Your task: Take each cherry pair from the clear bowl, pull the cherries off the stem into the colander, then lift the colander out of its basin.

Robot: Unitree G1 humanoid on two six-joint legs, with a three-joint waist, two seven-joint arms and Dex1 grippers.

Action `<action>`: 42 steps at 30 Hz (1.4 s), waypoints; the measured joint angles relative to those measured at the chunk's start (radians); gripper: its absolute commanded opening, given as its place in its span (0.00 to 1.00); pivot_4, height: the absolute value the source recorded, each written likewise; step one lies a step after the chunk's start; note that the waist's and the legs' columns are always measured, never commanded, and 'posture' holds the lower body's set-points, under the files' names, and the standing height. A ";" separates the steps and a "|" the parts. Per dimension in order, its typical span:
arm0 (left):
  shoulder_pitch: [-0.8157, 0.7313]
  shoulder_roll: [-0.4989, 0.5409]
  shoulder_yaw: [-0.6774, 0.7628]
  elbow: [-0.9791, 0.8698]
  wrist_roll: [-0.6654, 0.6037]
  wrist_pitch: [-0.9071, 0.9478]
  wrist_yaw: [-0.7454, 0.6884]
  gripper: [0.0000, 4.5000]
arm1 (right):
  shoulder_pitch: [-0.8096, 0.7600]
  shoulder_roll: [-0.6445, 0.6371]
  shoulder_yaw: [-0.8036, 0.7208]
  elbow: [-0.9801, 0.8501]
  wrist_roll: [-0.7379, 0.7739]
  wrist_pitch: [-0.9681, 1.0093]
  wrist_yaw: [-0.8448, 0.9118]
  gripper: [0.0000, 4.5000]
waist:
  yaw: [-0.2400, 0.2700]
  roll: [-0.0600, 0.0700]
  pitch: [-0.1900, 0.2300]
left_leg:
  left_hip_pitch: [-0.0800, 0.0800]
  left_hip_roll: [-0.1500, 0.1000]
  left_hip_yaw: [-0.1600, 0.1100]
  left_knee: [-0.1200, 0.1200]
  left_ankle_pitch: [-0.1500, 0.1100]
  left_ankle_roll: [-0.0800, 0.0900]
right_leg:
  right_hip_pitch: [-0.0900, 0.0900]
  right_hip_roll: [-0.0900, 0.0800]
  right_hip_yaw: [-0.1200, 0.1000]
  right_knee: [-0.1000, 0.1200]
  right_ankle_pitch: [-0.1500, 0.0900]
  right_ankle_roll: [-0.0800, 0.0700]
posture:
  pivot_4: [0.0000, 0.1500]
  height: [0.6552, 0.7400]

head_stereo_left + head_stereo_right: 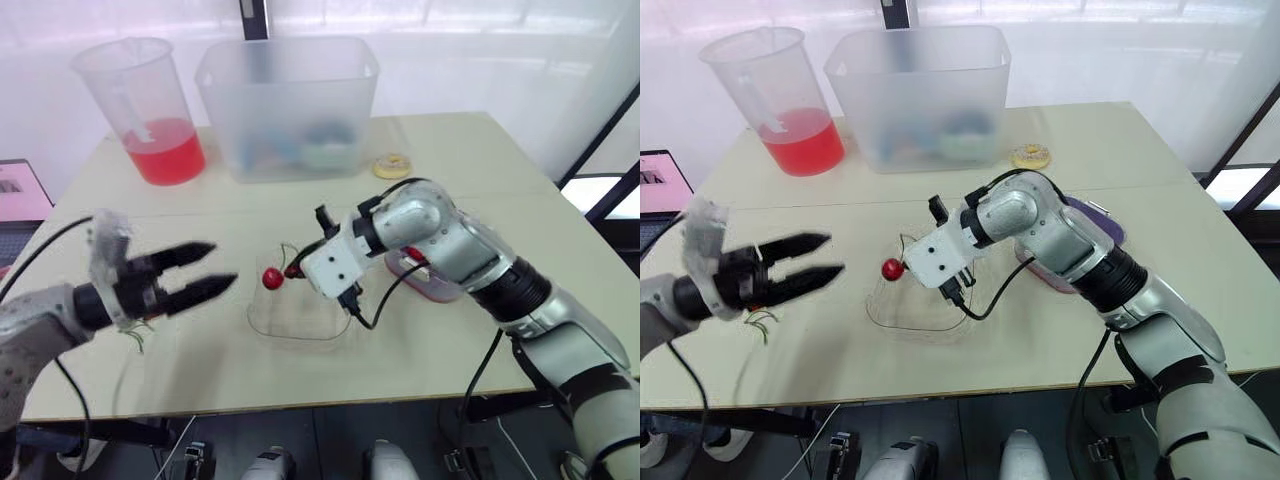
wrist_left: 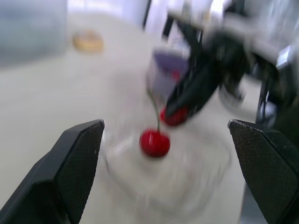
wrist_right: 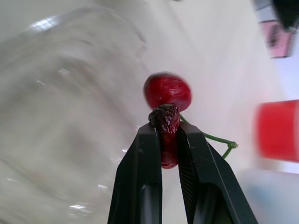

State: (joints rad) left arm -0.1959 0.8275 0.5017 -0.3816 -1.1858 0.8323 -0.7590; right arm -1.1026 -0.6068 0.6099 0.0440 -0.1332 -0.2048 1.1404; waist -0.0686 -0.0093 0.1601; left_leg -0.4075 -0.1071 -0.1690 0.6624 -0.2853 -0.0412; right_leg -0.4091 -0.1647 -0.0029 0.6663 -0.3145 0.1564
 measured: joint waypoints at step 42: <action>-0.364 -0.124 -0.248 0.171 0.030 0.144 0.201 0.01 | 0.040 0.128 -0.089 0.086 -0.269 -0.302 -0.310 0.01 | -0.002 0.000 0.000 | 0.000 0.000 0.000 0.001 0.000 0.000 | 0.000 0.001 0.000 0.002 0.000 0.000 | 1.00 1.00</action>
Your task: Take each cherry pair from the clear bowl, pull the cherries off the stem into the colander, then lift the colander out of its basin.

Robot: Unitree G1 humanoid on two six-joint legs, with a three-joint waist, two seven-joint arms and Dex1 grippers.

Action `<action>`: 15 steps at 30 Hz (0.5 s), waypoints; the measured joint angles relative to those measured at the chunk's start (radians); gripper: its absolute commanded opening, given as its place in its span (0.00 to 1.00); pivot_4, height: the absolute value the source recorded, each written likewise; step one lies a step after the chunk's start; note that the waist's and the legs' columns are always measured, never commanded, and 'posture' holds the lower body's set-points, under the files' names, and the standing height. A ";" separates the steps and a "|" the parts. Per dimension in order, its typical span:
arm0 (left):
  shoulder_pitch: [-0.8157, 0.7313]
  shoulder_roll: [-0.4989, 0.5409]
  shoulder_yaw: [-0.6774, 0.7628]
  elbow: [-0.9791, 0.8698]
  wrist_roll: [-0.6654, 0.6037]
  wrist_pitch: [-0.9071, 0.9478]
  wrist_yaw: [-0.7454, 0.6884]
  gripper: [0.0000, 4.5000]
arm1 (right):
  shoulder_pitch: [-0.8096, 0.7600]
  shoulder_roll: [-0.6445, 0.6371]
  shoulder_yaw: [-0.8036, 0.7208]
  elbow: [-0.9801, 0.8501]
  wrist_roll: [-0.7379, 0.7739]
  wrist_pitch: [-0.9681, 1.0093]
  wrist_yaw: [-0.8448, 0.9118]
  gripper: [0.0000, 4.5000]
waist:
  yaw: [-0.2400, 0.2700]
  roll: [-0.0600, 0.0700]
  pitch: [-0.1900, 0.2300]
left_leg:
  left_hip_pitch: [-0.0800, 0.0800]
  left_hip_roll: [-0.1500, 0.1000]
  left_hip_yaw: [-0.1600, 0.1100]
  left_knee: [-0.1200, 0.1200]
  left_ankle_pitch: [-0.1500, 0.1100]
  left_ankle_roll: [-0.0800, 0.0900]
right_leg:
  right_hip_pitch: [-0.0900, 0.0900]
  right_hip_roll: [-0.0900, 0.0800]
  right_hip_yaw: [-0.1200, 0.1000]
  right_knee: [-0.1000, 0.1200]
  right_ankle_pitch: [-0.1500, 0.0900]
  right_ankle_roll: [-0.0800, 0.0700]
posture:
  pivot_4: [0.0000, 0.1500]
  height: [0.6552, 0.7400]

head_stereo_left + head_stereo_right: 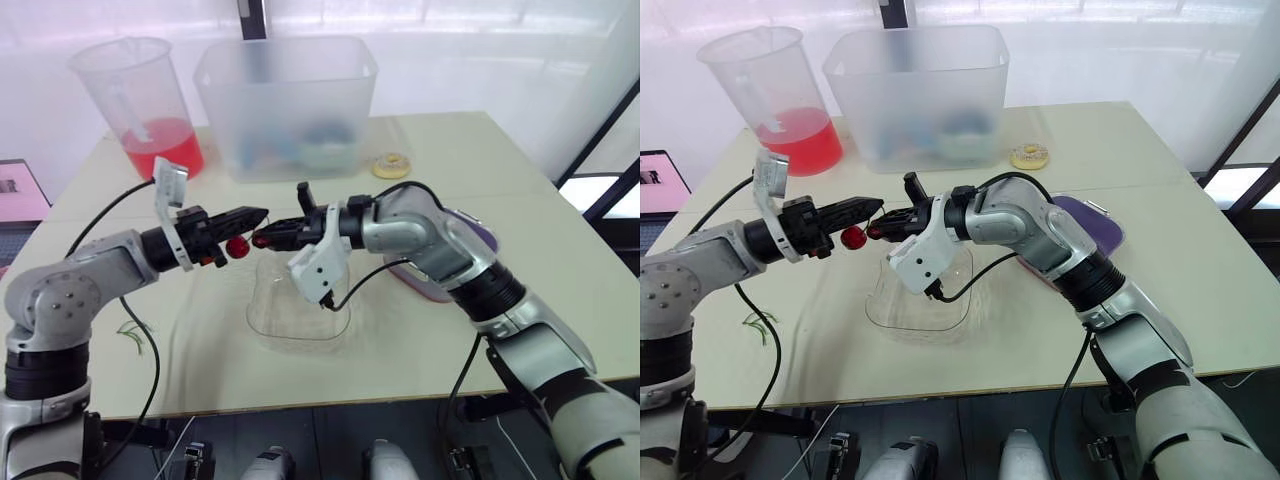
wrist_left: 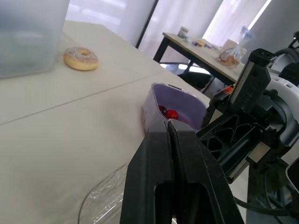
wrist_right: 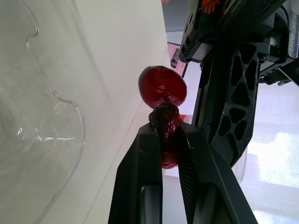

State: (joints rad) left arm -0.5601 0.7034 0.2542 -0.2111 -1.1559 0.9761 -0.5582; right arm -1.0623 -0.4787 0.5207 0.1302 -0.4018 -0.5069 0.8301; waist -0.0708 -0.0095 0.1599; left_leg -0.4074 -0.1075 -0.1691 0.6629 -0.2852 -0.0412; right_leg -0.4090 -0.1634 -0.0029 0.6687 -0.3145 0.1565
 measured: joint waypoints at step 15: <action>-0.008 -0.001 0.015 0.016 -0.012 0.012 -0.004 0.00 | 0.089 -0.051 -0.094 -0.154 0.311 0.223 0.230 0.99 | 0.002 0.000 0.000 | 0.000 0.000 0.000 0.000 0.000 0.000 | 0.001 0.000 0.000 0.000 0.000 0.000 | 1.00 1.00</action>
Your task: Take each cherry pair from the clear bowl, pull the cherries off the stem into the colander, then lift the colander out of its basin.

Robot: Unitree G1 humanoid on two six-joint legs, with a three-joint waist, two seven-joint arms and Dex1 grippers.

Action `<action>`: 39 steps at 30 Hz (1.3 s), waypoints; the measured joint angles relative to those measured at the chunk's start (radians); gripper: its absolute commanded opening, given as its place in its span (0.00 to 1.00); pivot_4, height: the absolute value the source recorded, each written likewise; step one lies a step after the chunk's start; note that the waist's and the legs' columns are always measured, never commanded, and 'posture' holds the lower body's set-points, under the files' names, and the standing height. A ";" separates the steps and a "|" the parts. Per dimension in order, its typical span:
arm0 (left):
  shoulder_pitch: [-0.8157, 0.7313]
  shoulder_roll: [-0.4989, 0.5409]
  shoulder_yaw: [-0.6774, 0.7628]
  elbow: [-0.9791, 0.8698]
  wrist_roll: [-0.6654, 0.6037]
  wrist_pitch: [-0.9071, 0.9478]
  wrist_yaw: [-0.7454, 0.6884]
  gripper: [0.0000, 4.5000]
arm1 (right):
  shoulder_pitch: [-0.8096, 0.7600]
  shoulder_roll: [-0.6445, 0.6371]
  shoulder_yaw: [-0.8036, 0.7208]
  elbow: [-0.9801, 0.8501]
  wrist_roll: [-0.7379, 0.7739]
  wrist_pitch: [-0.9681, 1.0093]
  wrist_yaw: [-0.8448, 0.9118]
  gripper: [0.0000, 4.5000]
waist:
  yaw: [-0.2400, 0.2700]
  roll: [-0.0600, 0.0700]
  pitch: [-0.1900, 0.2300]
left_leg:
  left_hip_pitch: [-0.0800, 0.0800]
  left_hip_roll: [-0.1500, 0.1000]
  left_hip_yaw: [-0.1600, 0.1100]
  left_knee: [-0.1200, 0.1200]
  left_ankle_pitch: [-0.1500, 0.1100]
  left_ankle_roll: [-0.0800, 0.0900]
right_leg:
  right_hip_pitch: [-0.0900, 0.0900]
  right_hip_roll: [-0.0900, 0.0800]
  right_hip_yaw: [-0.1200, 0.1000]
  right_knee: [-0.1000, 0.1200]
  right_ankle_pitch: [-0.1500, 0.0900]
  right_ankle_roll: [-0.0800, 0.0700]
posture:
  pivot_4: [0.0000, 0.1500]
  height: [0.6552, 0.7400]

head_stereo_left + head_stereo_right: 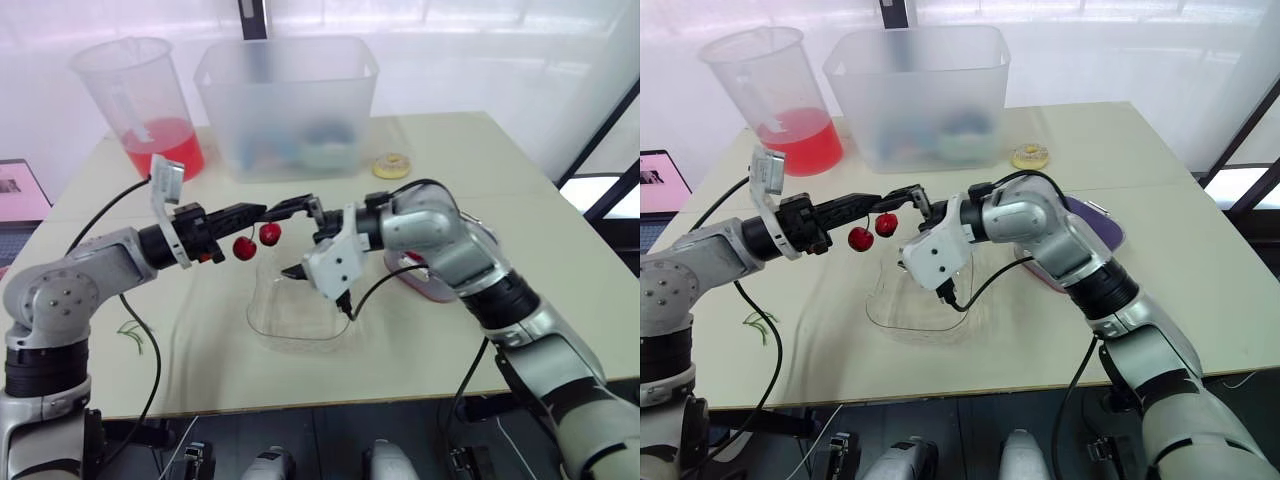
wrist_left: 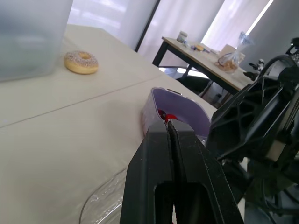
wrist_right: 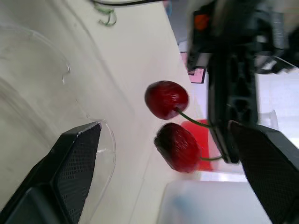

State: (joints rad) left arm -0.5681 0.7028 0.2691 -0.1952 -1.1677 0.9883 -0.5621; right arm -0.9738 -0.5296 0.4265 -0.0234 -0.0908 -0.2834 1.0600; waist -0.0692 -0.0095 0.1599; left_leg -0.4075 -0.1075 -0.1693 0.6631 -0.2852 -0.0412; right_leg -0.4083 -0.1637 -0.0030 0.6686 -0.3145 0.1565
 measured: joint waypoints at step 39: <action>0.007 0.110 0.061 -0.066 -0.110 0.015 -0.218 0.00 | 0.075 0.327 -0.466 -0.161 1.135 1.526 -0.534 0.01 | -0.001 0.000 0.000 | 0.000 0.000 -0.001 0.000 0.000 0.000 | 0.000 -0.002 0.000 0.002 0.000 0.000 | 1.00 1.00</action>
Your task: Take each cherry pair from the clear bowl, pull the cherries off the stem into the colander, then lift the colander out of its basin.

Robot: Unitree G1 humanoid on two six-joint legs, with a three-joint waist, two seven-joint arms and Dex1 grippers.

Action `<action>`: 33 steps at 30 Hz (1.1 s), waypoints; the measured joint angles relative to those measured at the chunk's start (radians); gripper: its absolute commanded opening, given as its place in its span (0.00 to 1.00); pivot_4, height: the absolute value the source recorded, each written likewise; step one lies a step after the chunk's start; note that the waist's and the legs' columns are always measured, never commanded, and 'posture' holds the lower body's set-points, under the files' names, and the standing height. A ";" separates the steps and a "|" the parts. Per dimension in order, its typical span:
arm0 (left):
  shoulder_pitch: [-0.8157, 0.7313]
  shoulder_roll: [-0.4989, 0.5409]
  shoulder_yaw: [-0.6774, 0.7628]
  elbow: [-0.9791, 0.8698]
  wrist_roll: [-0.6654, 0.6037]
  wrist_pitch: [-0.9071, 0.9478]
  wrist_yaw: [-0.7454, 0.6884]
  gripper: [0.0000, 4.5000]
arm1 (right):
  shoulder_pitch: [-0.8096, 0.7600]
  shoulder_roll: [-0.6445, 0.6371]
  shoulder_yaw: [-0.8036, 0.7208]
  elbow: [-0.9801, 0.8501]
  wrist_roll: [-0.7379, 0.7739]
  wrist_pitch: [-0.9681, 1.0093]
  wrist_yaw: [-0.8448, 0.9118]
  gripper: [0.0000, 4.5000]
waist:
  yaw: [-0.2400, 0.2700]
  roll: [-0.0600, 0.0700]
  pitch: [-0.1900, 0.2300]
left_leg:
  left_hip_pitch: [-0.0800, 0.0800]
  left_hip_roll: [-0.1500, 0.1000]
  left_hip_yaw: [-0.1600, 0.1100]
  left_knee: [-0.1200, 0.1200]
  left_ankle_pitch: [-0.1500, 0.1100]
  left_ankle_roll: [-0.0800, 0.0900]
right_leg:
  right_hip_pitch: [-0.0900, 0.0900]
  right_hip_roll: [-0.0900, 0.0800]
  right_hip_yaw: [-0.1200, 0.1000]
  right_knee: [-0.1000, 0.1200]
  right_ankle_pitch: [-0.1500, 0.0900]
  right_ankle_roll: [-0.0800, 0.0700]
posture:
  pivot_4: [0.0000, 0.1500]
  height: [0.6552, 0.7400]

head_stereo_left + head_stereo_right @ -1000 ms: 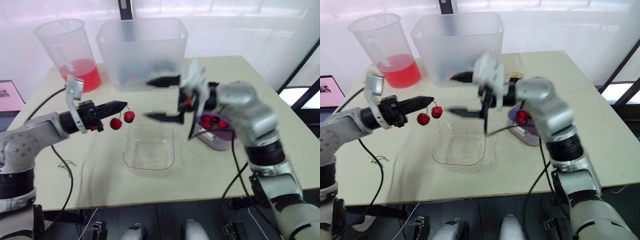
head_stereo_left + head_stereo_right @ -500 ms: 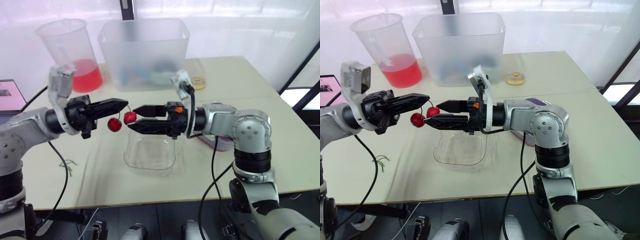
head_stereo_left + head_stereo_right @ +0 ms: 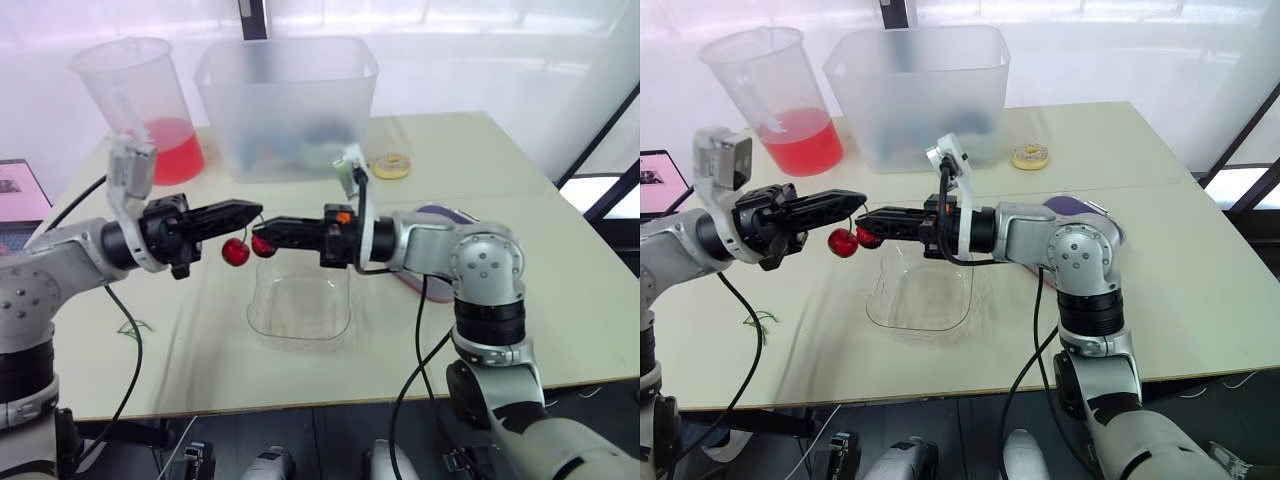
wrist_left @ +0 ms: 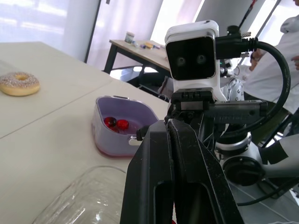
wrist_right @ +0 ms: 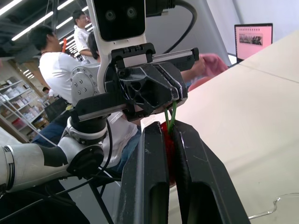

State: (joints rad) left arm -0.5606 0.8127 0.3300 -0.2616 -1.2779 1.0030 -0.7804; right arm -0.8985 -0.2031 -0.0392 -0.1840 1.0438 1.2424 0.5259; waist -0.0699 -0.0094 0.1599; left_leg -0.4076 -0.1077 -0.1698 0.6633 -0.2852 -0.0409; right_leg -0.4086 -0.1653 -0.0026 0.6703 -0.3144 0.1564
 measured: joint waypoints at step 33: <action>-0.007 -0.018 -0.002 0.005 0.000 -0.005 0.022 0.00 | 0.012 0.001 0.002 0.042 0.032 0.040 0.001 0.28 | 0.000 0.000 0.000 | 0.000 0.000 0.000 0.000 0.000 0.000 | 0.000 0.000 0.000 0.000 0.000 0.000 | 1.00 1.00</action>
State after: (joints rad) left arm -0.5675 0.7947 0.3285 -0.2568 -1.2781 0.9983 -0.7587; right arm -0.8863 -0.2019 -0.0370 -0.1425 1.0755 1.2825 0.5271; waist -0.0697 -0.0094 0.1599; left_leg -0.4076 -0.1077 -0.1698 0.6634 -0.2852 -0.0409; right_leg -0.4087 -0.1653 -0.0026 0.6706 -0.3144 0.1564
